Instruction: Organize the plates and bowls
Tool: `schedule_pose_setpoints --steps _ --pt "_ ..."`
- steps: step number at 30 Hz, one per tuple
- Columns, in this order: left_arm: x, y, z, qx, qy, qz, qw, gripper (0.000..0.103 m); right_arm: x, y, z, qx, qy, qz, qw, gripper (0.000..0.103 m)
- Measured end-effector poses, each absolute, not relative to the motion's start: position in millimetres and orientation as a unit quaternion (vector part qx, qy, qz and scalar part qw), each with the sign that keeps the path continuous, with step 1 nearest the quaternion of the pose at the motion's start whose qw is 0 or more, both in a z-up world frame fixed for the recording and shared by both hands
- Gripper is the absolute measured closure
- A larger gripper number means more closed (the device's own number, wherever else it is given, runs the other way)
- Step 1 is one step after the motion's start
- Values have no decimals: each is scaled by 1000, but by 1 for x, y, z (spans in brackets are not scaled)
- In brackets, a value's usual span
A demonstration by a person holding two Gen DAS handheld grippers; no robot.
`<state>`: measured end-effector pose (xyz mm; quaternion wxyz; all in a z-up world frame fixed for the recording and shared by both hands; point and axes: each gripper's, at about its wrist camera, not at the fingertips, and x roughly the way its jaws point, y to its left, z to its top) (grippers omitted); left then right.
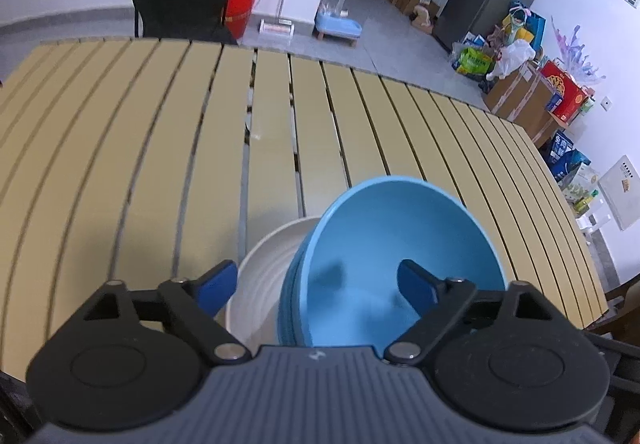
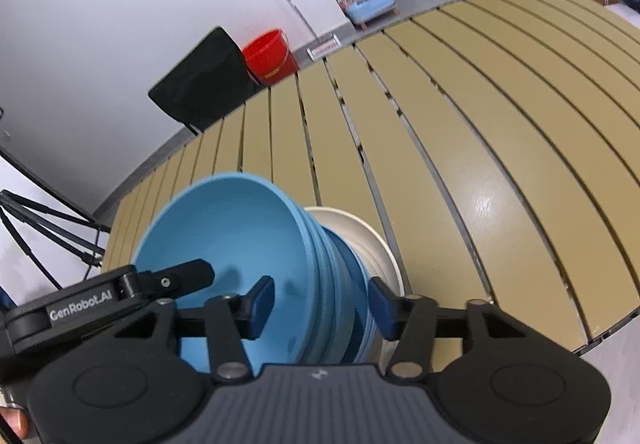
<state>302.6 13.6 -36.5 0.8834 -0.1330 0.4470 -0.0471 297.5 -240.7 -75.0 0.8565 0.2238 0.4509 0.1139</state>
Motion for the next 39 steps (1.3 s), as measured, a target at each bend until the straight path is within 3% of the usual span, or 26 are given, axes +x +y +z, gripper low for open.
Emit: schedule_pose_setpoints --steps 4,9,15,18,39 --pt "283 14 -18 -122 409 -44 904 0 284 -242 -63 195 425 113 876 22" --pt "243 8 6 -88 329 -26 940 0 263 -247 -50 155 395 114 898 12" --pt "190 2 26 -74 272 -20 959 0 229 -250 -33 90 355 107 924 9" --pt "163 -2 30 -63 260 -15 963 0 211 -249 -25 73 341 113 930 0" --pt "19 -25 32 -24 246 -9 969 0 73 -247 18 3 290 123 949 0"
